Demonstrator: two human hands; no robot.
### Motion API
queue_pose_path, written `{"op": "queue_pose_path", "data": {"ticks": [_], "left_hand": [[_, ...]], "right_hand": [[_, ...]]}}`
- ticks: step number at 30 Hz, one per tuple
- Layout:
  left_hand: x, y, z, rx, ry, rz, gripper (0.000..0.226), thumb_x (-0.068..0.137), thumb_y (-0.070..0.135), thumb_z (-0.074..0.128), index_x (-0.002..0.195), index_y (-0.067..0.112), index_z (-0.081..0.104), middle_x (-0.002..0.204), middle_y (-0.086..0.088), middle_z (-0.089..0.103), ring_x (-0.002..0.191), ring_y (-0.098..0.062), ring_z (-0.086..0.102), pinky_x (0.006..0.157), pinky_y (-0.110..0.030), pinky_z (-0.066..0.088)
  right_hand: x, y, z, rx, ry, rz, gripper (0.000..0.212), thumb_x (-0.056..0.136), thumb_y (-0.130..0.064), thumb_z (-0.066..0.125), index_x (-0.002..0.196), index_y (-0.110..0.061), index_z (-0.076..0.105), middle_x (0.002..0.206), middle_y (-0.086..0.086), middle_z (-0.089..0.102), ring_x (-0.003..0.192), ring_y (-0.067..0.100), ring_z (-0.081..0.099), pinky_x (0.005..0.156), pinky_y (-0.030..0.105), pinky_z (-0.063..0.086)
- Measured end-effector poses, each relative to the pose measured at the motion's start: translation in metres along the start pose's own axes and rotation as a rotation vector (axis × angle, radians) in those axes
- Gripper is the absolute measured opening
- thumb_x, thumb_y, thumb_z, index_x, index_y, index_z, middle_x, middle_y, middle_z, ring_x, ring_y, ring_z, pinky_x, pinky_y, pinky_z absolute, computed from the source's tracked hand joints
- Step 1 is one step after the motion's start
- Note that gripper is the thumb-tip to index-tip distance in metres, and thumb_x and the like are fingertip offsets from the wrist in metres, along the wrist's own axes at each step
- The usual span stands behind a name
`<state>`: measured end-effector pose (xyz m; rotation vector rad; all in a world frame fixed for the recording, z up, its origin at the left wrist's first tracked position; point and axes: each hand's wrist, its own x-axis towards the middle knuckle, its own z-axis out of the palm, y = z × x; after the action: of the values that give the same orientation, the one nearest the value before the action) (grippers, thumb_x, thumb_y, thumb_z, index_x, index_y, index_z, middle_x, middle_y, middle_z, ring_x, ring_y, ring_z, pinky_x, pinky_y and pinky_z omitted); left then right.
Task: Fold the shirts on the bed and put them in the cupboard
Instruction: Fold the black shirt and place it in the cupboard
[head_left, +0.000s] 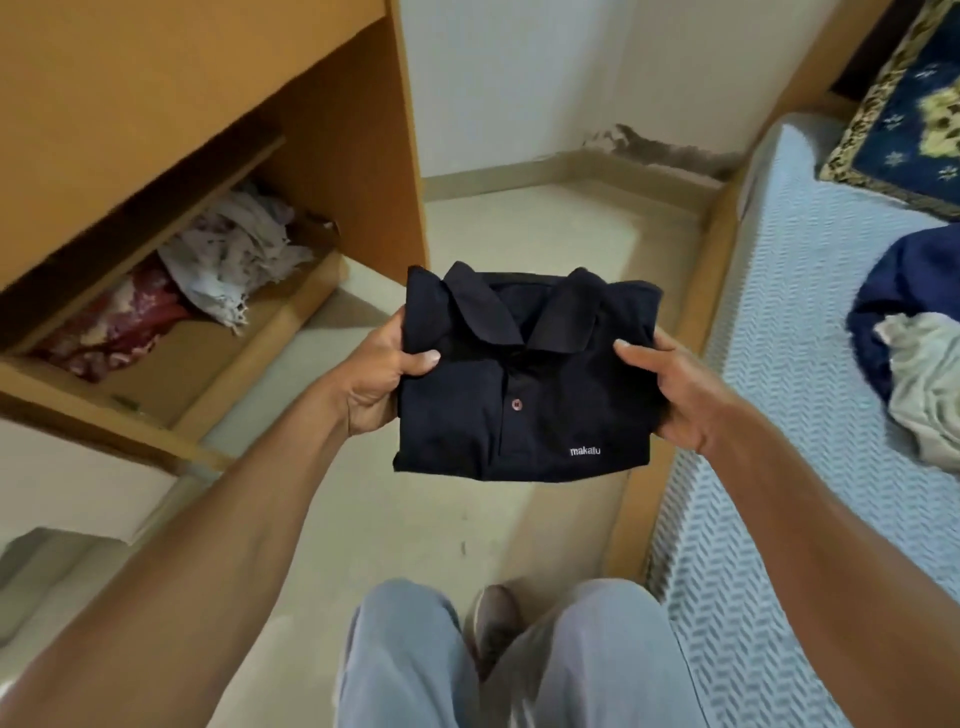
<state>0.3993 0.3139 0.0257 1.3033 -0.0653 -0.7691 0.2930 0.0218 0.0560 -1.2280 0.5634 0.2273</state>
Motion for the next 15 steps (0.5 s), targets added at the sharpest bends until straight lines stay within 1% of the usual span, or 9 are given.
{"op": "queue_pose_path", "data": {"ticks": [3,5,7,10,11,15], "left_hand": [[-0.018,0.058,-0.011,-0.029,0.046,-0.048,0.069,0.088,-0.007,0.06,0.148,0.022,0.044,0.14,-0.006,0.062,0.126,-0.028,0.061,0.093,-0.04,0.057],[-0.039,0.101,-0.01,-0.017,0.084,-0.07,0.061,0.092,-0.009,0.058,0.142,0.024,0.05,0.136,-0.004,0.065,0.124,-0.028,0.062,0.093,-0.041,0.057],[-0.062,0.146,-0.003,-0.032,0.096,-0.085,0.058,0.094,-0.01,0.055,0.138,0.027,0.053,0.135,-0.005,0.065,0.123,-0.029,0.062,0.097,-0.046,0.054],[-0.098,0.21,0.014,-0.036,0.13,-0.113,0.055,0.096,-0.01,0.054,0.134,0.03,0.056,0.135,-0.004,0.066,0.122,-0.028,0.064,0.099,-0.047,0.052],[-0.104,0.218,0.016,-0.03,0.148,-0.118,0.055,0.097,-0.01,0.053,0.134,0.03,0.056,0.134,-0.003,0.067,0.121,-0.028,0.064,0.099,-0.047,0.052],[-0.139,0.29,0.027,-0.011,0.186,-0.116,0.052,0.098,-0.009,0.053,0.14,0.021,0.052,0.136,-0.009,0.065,0.123,-0.032,0.062,0.102,-0.05,0.051]], "right_hand": [[-0.006,-0.048,0.031,0.0,-0.025,0.063,0.037,0.099,-0.008,0.059,0.129,-0.028,0.064,0.12,0.006,0.074,0.11,0.029,0.071,0.087,0.045,0.059],[-0.02,-0.084,0.053,-0.011,-0.064,0.084,0.044,0.096,0.0,0.058,0.13,-0.026,0.064,0.123,0.009,0.072,0.113,0.033,0.069,0.091,0.049,0.057],[-0.041,-0.123,0.072,-0.007,-0.105,0.102,0.051,0.093,0.007,0.057,0.133,-0.024,0.062,0.125,0.011,0.071,0.115,0.036,0.068,0.094,0.051,0.056],[-0.08,-0.184,0.099,-0.014,-0.12,0.128,0.054,0.092,0.01,0.057,0.134,-0.023,0.062,0.125,0.012,0.071,0.113,0.035,0.069,0.09,0.049,0.059],[-0.086,-0.193,0.104,-0.012,-0.127,0.13,0.054,0.091,0.011,0.058,0.134,-0.023,0.062,0.124,0.012,0.071,0.112,0.034,0.069,0.088,0.048,0.06],[-0.123,-0.265,0.131,-0.026,-0.159,0.131,0.049,0.091,0.011,0.058,0.127,-0.021,0.065,0.115,0.011,0.074,0.104,0.031,0.073,0.077,0.042,0.062]]}}
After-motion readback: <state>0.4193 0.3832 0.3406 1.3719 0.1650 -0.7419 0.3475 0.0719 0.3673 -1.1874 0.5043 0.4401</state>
